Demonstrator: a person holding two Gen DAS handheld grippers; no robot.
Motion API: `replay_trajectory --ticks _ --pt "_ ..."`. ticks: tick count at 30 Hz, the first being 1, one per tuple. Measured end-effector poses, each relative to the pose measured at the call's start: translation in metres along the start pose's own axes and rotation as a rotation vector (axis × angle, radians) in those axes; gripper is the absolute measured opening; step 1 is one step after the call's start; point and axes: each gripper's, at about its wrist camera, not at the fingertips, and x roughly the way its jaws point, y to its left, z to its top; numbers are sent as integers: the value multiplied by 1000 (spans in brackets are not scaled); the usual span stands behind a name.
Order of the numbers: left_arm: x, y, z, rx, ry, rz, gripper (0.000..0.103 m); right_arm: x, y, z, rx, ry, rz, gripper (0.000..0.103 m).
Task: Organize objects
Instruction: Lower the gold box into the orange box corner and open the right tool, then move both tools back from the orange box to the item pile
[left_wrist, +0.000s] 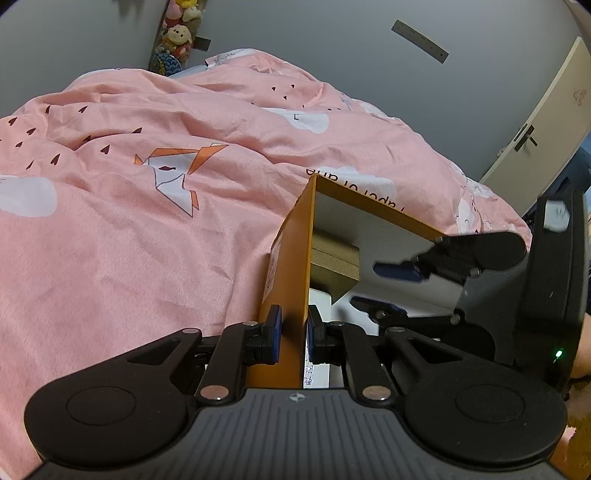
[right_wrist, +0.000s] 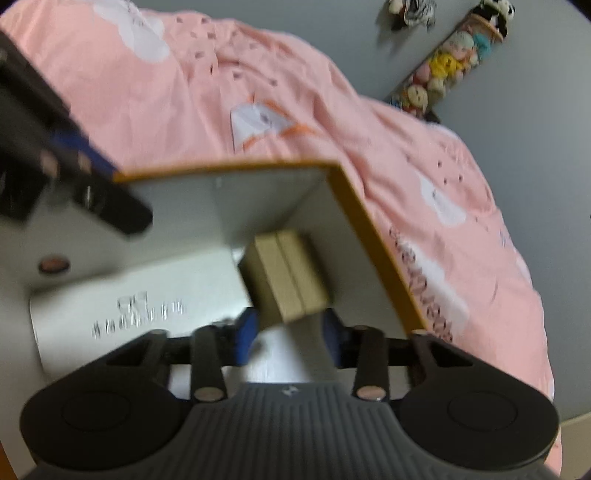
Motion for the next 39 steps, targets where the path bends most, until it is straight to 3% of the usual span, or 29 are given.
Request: replay_trajectory --ticks 4,14,20,23,25,29,31,34,39 --pt "0 -2 0 6 -3 7 14 9 5 -7 -36 28 -51 18" --pt "-1 -1 0 2 -2 8 14 20 17 9 -107 -24 -105 12" --pt "-3 -3 -1 9 -19 12 14 10 13 4 -52 -16 -109 13" --pt "-11 -6 -2 10 -52 17 14 -9 9 1 27 -32 -116 14" --pt "-18 -10 -1 19 -81 38 14 -25 2 0 116 -44 -101 21" --pt "-39 -21 -1 51 -147 66 14 -66 -3 -8 295 -85 -48 23" --pt "-51 -27 -2 70 -167 61 14 -84 -5 -13 394 -103 -1 37" --pt "-66 -39 -6 108 -184 54 15 -110 -3 -24 541 -132 55 39" --pt "-86 -59 -25 202 -165 40 17 -153 14 -51 687 -194 49 39"
